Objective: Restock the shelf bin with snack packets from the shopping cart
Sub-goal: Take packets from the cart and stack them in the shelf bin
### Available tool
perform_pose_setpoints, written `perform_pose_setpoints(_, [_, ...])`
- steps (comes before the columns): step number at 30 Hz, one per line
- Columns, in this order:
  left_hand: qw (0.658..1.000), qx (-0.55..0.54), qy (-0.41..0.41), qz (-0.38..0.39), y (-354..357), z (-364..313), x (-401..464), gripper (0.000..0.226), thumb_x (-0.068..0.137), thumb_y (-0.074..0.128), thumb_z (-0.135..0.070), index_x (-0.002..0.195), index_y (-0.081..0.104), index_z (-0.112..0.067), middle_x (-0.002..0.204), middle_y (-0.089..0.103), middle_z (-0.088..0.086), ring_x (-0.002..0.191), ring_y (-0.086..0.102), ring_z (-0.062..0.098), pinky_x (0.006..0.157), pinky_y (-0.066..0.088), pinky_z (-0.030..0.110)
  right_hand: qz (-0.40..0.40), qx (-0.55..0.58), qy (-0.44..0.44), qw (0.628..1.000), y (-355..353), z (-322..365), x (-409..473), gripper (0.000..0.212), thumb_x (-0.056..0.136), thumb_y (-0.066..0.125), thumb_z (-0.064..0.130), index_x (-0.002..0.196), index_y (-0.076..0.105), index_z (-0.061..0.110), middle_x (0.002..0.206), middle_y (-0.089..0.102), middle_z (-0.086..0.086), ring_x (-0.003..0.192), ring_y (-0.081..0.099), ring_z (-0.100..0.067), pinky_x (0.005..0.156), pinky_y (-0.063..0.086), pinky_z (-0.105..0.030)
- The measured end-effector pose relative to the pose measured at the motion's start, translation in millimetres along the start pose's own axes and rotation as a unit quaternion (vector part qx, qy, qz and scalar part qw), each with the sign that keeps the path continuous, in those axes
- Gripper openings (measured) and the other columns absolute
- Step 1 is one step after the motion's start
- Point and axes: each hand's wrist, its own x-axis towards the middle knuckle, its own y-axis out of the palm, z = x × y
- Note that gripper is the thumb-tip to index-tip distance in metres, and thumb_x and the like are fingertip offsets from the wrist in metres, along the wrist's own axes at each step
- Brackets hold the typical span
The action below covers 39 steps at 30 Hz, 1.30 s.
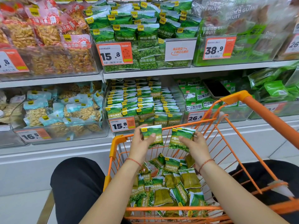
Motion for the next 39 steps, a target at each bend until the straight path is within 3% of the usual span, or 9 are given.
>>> perform_pose_setpoints(6, [0.997,0.001,-0.053,0.056,7,2,-5,0.06,0.092,0.059,-0.016,0.145,0.031,-0.007,0.144,0.035,0.001,0.126,0.045,0.021,0.071,0.055,0.022,0.077,-0.034,-0.032,0.996,12,0,-12,0.069,0.091,0.061,0.025,0.148,0.024,0.011,0.154,0.026,-0.012,0.141,0.026,-0.023,0.111,0.033,-0.044])
perform_pose_setpoints(11, [0.986,-0.004,-0.114,0.119,10,4,-6,0.057,0.095,0.05,-0.035,0.144,0.035,-0.011,0.139,0.048,0.006,0.126,0.048,0.022,0.092,0.051,0.03,0.088,-0.065,-0.068,0.992,14,3,-16,0.062,0.094,0.056,0.025,0.147,0.027,0.012,0.151,0.031,-0.013,0.139,0.03,-0.022,0.11,0.034,-0.04])
perform_pose_setpoints(16, [0.979,0.053,-0.104,0.164,20,6,-13,0.085,0.082,0.047,-0.057,0.152,0.013,-0.021,0.154,0.028,0.002,0.133,0.04,0.018,0.096,0.05,0.027,0.102,-0.147,-0.093,0.979,14,0,-18,0.052,0.102,0.034,0.033,0.149,0.024,0.015,0.154,0.028,-0.003,0.142,0.025,-0.016,0.109,0.021,-0.025])
perform_pose_setpoints(19, [0.985,0.04,-0.108,0.127,23,3,-16,0.069,0.097,0.041,-0.042,0.152,0.004,-0.021,0.158,0.012,0.003,0.141,0.027,0.023,0.099,0.047,0.033,0.151,-0.14,-0.057,0.977,16,1,-20,0.071,0.093,0.031,0.055,0.151,0.014,0.019,0.158,0.015,0.002,0.145,0.017,-0.015,0.118,0.016,-0.035])
perform_pose_setpoints(22, [0.982,0.074,-0.12,0.124,22,5,-14,0.065,0.101,0.037,-0.038,0.152,0.001,-0.02,0.159,0.009,0.005,0.135,0.036,0.024,0.101,0.047,0.039,0.202,-0.162,-0.026,0.965,16,4,-18,0.083,0.091,0.052,0.045,0.151,0.007,0.009,0.156,0.021,-0.003,0.134,0.032,-0.013,0.107,0.034,-0.032])
perform_pose_setpoints(25, [0.981,0.078,-0.138,0.108,22,3,-12,0.063,0.101,0.037,-0.038,0.152,0.005,-0.02,0.158,0.014,0.005,0.102,0.05,0.016,0.102,0.043,0.047,0.234,-0.181,0.001,0.955,11,10,-15,0.06,0.092,0.057,0.032,0.141,0.03,0.011,0.122,0.049,0.008,0.097,0.048,-0.004,0.083,0.053,-0.03])
perform_pose_setpoints(28, [0.984,0.012,-0.149,0.094,23,1,-6,0.06,0.101,0.039,-0.034,0.151,0.018,-0.009,0.157,0.018,0.008,0.123,0.046,0.021,0.09,0.053,0.035,0.219,-0.211,-0.024,0.952,6,16,-11,0.055,0.09,0.06,0.033,0.135,0.04,0.007,0.105,0.061,-0.002,0.059,0.052,-0.008,0.061,0.05,-0.028])
perform_pose_setpoints(31, [0.983,0.001,-0.152,0.099,26,-14,3,0.053,0.101,0.038,-0.033,0.144,0.033,-0.001,0.152,0.029,0.013,0.133,0.039,0.028,0.075,0.056,0.026,0.217,-0.226,-0.05,0.948,7,35,-3,0.066,0.09,0.061,0.029,0.143,0.029,0.005,0.12,0.053,-0.008,0.068,0.055,-0.01,0.054,0.047,-0.019])
perform_pose_setpoints(39, [0.961,0.236,-0.036,0.143,11,-72,47,0.067,0.095,0.024,-0.06,0.142,0.042,-0.017,0.146,0.043,0.007,0.131,0.043,0.022,0.108,0.038,0.04,0.205,-0.154,-0.065,0.964,12,80,54,0.079,0.087,0.066,0.03,0.147,0.022,0.006,0.11,0.046,0.009,0.089,0.054,-0.009,0.07,0.056,-0.025])
